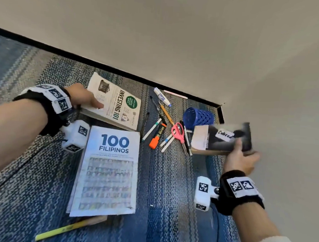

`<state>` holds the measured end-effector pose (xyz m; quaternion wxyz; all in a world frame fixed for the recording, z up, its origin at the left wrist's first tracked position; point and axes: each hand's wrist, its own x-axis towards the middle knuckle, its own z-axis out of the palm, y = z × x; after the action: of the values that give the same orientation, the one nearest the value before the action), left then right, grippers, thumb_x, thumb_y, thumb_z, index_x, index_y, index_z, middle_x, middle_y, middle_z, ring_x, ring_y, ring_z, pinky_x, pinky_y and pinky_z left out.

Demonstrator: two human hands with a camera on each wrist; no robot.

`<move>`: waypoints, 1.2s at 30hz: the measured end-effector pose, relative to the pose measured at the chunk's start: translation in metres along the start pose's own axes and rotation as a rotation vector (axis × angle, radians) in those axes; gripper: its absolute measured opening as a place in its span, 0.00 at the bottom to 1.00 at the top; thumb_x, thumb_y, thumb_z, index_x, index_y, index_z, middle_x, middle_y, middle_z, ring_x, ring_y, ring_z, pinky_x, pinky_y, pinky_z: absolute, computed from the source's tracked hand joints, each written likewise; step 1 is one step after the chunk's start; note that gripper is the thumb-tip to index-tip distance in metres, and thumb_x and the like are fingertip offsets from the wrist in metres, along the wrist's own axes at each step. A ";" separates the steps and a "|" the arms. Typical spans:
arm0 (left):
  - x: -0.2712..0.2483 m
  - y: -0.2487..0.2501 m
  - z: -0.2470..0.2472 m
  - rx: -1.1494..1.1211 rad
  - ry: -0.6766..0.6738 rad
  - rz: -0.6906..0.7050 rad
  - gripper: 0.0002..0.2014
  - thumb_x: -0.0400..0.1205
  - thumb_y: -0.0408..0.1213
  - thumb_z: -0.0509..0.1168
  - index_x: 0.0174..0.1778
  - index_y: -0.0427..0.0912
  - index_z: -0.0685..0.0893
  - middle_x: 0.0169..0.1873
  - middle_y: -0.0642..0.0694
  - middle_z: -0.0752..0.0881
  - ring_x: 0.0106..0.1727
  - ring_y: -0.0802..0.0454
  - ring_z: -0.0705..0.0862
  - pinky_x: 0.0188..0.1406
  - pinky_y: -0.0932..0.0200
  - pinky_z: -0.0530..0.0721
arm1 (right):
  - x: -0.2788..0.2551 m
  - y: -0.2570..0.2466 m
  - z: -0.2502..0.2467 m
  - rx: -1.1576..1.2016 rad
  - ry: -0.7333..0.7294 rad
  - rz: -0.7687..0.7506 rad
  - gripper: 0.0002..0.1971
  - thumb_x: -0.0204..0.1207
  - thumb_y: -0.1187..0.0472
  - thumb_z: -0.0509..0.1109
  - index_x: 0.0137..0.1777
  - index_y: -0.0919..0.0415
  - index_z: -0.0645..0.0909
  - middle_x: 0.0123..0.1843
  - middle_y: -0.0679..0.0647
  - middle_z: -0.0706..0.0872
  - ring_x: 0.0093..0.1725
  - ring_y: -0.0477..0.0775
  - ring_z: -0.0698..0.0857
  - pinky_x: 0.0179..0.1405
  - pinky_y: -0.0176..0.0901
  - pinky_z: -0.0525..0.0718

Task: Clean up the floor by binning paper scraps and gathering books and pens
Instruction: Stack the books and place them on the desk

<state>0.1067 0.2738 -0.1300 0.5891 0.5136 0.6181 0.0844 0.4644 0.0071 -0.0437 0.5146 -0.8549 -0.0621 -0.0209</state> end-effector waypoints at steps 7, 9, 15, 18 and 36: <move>-0.090 0.054 -0.018 -0.473 0.022 0.302 0.14 0.74 0.22 0.73 0.56 0.32 0.85 0.53 0.37 0.90 0.47 0.44 0.91 0.46 0.49 0.91 | -0.075 -0.091 0.014 0.656 -0.629 0.168 0.14 0.78 0.55 0.71 0.61 0.60 0.83 0.46 0.55 0.89 0.35 0.47 0.88 0.27 0.36 0.83; -0.125 0.052 -0.012 -0.722 -0.113 0.370 0.16 0.80 0.25 0.67 0.65 0.38 0.82 0.57 0.39 0.89 0.53 0.45 0.90 0.49 0.49 0.91 | -0.097 -0.105 0.022 0.704 -0.777 0.331 0.15 0.80 0.55 0.68 0.61 0.63 0.82 0.46 0.57 0.91 0.36 0.48 0.90 0.29 0.36 0.87; -0.197 0.029 0.055 -0.978 -0.053 0.527 0.17 0.84 0.50 0.62 0.66 0.48 0.77 0.59 0.47 0.89 0.63 0.44 0.86 0.64 0.35 0.81 | -0.154 -0.110 0.038 0.720 -1.071 0.545 0.29 0.73 0.50 0.74 0.72 0.61 0.77 0.64 0.64 0.86 0.60 0.64 0.87 0.61 0.70 0.81; -0.214 0.009 0.071 -0.869 -0.162 0.489 0.17 0.85 0.53 0.59 0.65 0.51 0.80 0.58 0.46 0.89 0.59 0.44 0.87 0.55 0.41 0.86 | -0.163 -0.100 0.033 0.558 -1.238 0.567 0.33 0.70 0.41 0.73 0.71 0.60 0.79 0.69 0.64 0.83 0.64 0.64 0.83 0.50 0.60 0.88; -0.197 -0.050 0.068 -0.533 0.013 0.614 0.41 0.55 0.38 0.88 0.61 0.41 0.73 0.53 0.44 0.88 0.55 0.49 0.88 0.55 0.42 0.88 | -0.203 -0.042 0.012 0.415 -1.202 -0.460 0.43 0.64 0.51 0.83 0.72 0.69 0.66 0.60 0.54 0.87 0.62 0.48 0.85 0.59 0.38 0.84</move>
<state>0.0914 0.0722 -0.0587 0.6451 0.5030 0.3960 0.4171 0.2573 0.0204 -0.0327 0.5267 -0.5665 -0.5207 0.3614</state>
